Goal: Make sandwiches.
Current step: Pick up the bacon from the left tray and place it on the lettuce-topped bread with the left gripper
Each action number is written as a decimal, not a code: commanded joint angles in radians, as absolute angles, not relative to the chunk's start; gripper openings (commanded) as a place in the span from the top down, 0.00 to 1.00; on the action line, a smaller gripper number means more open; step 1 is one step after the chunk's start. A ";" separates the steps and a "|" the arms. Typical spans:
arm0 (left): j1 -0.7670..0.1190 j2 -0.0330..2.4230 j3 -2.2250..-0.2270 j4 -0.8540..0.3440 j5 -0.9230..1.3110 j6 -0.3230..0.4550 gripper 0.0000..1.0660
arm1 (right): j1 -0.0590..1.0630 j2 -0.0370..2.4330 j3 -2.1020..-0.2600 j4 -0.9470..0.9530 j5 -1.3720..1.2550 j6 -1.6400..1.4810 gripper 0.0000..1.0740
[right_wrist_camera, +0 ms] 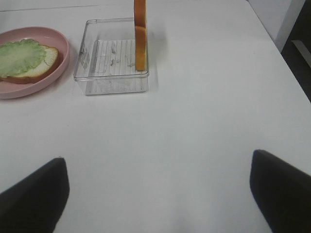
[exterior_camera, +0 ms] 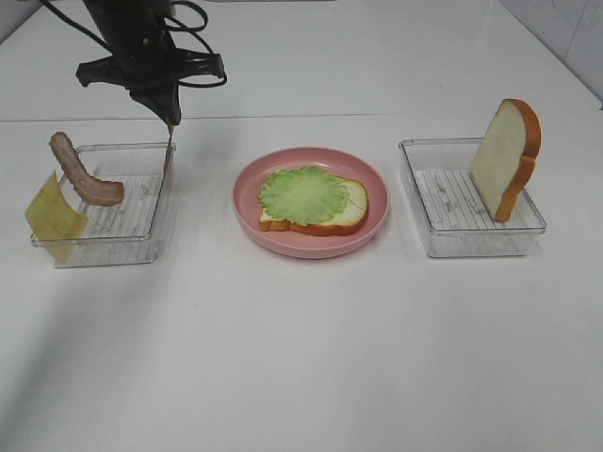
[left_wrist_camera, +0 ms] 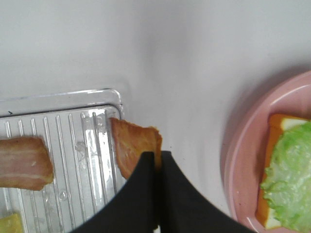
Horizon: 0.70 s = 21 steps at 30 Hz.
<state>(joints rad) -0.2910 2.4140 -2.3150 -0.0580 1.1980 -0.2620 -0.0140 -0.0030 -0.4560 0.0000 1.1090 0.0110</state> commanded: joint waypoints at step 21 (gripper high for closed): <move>-0.512 2.339 -2.318 -0.176 1.114 -0.191 1.00 | -0.017 -0.037 -0.453 -0.009 1.099 0.008 0.13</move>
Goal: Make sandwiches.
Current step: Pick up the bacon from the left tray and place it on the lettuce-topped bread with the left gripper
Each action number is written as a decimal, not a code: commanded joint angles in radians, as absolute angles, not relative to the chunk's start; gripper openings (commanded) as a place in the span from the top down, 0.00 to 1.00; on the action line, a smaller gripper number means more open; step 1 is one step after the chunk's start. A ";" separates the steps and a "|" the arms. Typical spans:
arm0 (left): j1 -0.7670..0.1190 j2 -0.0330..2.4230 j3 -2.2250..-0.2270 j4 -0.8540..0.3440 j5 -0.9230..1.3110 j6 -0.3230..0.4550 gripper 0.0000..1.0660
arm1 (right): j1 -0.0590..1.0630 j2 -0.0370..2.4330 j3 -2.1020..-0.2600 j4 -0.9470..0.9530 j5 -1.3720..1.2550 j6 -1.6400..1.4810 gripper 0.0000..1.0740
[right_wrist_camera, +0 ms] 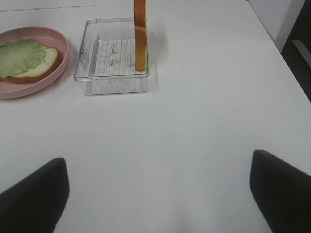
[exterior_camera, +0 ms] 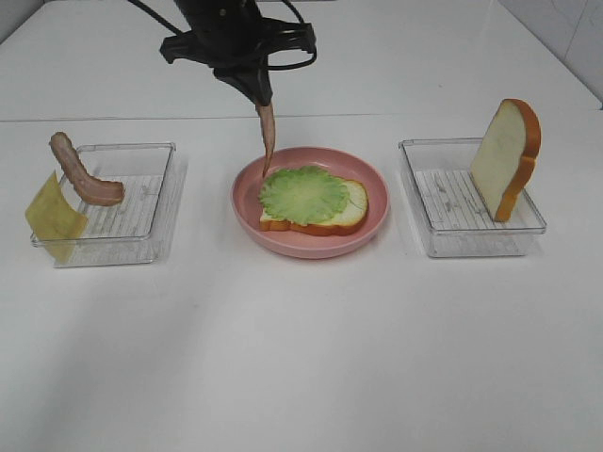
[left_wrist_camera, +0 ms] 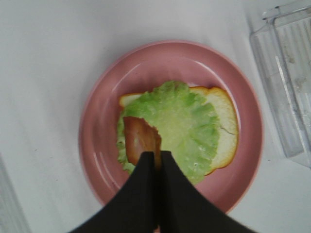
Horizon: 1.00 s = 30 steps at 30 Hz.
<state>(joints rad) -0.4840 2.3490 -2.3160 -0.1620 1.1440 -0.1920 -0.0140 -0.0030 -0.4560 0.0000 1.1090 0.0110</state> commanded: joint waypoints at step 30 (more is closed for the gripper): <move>-0.612 2.446 -2.318 -0.387 0.931 -0.133 1.00 | -0.017 -0.037 -0.453 -0.009 1.099 0.009 0.13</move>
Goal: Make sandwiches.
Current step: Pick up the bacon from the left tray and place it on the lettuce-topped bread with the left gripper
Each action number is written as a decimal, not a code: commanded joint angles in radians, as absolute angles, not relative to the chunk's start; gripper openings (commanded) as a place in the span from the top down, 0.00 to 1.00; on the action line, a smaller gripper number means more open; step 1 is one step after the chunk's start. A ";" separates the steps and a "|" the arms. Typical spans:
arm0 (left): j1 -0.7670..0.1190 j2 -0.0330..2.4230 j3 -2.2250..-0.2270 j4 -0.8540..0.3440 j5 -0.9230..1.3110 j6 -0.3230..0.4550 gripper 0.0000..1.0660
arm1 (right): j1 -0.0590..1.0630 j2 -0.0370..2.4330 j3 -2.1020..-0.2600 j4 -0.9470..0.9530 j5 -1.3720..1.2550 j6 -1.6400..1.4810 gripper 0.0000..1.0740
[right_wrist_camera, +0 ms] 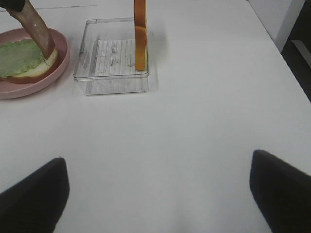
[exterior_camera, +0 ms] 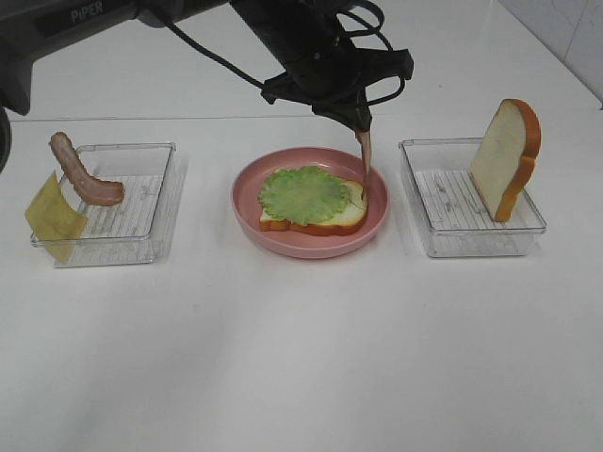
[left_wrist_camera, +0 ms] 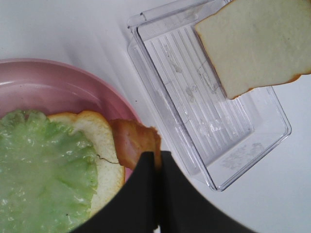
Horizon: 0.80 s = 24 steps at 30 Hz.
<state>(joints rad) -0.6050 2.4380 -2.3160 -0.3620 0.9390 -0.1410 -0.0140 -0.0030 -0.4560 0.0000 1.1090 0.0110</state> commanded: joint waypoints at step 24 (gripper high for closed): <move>-0.612 2.481 -2.318 -0.035 1.056 -0.213 1.00 | -0.017 -0.037 -0.453 -0.009 1.099 0.009 0.13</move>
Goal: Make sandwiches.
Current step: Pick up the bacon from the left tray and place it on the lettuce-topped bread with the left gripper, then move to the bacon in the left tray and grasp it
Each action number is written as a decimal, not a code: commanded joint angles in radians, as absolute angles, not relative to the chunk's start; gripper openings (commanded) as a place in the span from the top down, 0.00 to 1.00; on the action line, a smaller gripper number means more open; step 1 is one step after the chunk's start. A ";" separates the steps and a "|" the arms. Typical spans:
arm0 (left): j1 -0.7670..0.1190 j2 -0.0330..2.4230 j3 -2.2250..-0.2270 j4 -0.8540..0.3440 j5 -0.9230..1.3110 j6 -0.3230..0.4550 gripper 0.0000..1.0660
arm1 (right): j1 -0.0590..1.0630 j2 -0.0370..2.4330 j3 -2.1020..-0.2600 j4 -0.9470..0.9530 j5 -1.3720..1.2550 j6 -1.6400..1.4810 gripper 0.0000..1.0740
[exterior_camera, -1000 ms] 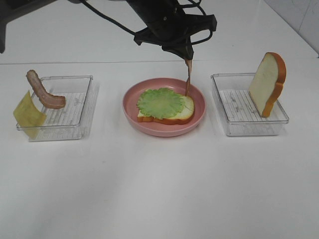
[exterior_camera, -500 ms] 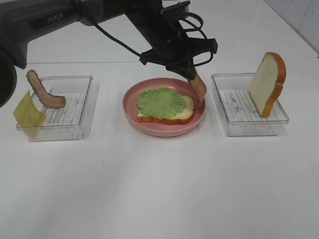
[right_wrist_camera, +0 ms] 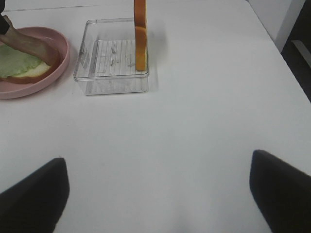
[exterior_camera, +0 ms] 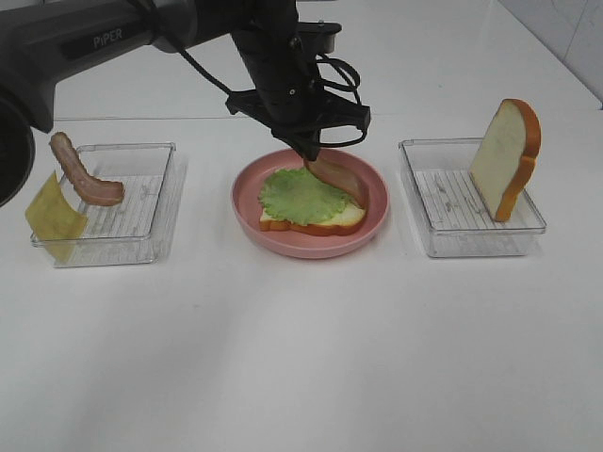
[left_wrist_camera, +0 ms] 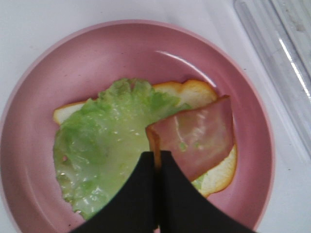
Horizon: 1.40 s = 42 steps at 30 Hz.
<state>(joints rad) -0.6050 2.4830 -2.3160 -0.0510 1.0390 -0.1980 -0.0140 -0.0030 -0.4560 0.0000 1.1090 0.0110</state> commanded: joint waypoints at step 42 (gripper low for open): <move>-0.551 2.273 -2.316 0.115 1.318 -0.108 0.05 | -0.017 -0.037 -0.453 -0.009 1.099 0.008 0.13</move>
